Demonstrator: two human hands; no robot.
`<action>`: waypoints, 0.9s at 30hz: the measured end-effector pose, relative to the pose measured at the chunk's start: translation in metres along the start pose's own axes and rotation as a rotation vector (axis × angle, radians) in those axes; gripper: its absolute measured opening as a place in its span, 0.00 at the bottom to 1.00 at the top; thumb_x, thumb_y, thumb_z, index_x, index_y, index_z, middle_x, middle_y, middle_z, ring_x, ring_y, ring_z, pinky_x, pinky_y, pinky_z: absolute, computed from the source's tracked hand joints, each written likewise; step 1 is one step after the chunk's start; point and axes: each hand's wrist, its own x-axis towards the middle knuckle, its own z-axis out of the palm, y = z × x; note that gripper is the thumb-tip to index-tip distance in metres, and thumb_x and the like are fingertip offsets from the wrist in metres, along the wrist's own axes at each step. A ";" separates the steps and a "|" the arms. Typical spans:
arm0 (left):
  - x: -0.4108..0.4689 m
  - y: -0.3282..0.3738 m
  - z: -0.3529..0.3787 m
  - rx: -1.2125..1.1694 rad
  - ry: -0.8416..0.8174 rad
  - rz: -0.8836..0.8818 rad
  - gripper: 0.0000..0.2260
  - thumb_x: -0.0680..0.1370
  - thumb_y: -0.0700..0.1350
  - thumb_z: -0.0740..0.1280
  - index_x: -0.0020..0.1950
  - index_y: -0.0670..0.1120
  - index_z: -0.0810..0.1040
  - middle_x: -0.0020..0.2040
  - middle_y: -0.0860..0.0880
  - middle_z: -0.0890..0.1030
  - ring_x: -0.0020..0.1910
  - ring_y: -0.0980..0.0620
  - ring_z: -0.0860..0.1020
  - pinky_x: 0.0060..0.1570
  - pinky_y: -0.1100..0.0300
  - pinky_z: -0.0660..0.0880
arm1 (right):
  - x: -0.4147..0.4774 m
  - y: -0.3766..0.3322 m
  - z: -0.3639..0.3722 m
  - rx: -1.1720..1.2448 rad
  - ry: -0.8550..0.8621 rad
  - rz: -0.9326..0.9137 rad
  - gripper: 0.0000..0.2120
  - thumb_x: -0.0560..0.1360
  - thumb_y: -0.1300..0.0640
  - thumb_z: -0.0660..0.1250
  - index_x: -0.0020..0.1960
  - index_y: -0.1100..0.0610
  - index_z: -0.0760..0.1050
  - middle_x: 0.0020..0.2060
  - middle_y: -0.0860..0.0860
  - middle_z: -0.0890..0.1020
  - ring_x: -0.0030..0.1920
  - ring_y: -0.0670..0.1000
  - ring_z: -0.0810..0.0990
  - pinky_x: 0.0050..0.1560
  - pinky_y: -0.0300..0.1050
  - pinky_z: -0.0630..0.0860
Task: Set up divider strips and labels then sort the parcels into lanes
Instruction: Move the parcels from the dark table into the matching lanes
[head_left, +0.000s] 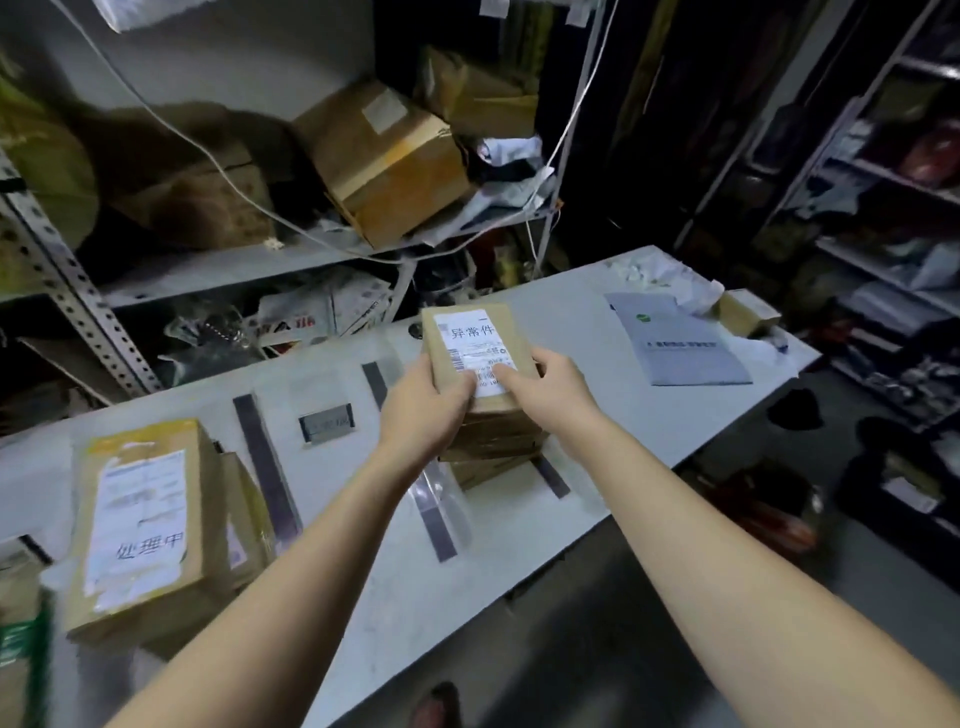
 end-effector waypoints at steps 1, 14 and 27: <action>0.009 0.002 0.011 0.010 -0.003 -0.012 0.27 0.73 0.64 0.63 0.69 0.55 0.74 0.59 0.54 0.83 0.55 0.50 0.82 0.56 0.47 0.80 | 0.015 0.007 -0.004 0.004 -0.001 0.015 0.17 0.77 0.49 0.71 0.65 0.50 0.80 0.54 0.45 0.85 0.54 0.49 0.83 0.58 0.50 0.81; 0.053 -0.029 0.097 0.059 0.047 -0.259 0.28 0.75 0.62 0.68 0.74 0.56 0.69 0.66 0.54 0.79 0.61 0.50 0.78 0.62 0.49 0.77 | 0.109 0.092 -0.011 0.005 -0.287 0.028 0.20 0.77 0.53 0.72 0.68 0.50 0.75 0.59 0.46 0.83 0.57 0.49 0.81 0.55 0.42 0.76; -0.027 0.021 -0.003 0.863 0.326 -0.341 0.29 0.78 0.50 0.69 0.78 0.50 0.65 0.74 0.47 0.70 0.72 0.45 0.69 0.66 0.50 0.70 | 0.073 -0.003 0.012 -0.688 -0.485 -0.613 0.23 0.79 0.52 0.67 0.73 0.54 0.71 0.70 0.54 0.75 0.70 0.58 0.70 0.66 0.54 0.70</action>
